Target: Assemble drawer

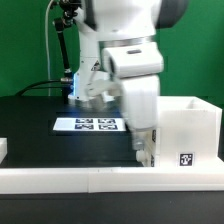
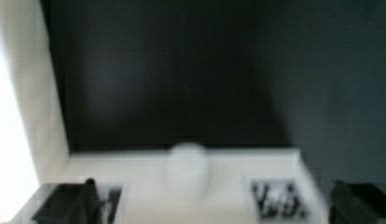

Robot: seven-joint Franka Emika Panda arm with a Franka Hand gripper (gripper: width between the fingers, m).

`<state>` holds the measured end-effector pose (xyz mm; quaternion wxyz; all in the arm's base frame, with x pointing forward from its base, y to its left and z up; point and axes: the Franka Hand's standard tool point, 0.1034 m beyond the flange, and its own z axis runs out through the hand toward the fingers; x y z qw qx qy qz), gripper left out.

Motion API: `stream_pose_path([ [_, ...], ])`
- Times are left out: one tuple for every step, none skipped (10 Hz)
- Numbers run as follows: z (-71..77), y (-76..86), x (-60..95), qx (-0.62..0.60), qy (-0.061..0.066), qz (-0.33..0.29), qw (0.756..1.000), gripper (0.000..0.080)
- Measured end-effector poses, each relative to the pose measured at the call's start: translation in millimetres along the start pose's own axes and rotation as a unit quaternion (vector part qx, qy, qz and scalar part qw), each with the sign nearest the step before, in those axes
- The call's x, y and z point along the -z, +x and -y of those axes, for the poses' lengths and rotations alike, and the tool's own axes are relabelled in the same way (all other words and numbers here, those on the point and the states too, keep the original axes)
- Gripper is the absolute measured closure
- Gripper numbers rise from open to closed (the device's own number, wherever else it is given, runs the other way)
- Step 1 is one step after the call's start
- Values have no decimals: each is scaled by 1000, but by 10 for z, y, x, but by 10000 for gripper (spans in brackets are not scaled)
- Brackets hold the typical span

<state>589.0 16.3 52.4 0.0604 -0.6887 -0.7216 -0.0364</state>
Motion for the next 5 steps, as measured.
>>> stream_pose_path([
  [33, -227, 27, 5, 6, 2, 1000, 150],
  [37, -410, 57, 10, 8, 4, 1000, 150],
  [21, -609, 119, 5, 4, 8, 1000, 150],
  [-7, -703, 227, -1, -7, 12, 1000, 150],
  [2, -666, 211, 0, -7, 11, 1000, 150],
])
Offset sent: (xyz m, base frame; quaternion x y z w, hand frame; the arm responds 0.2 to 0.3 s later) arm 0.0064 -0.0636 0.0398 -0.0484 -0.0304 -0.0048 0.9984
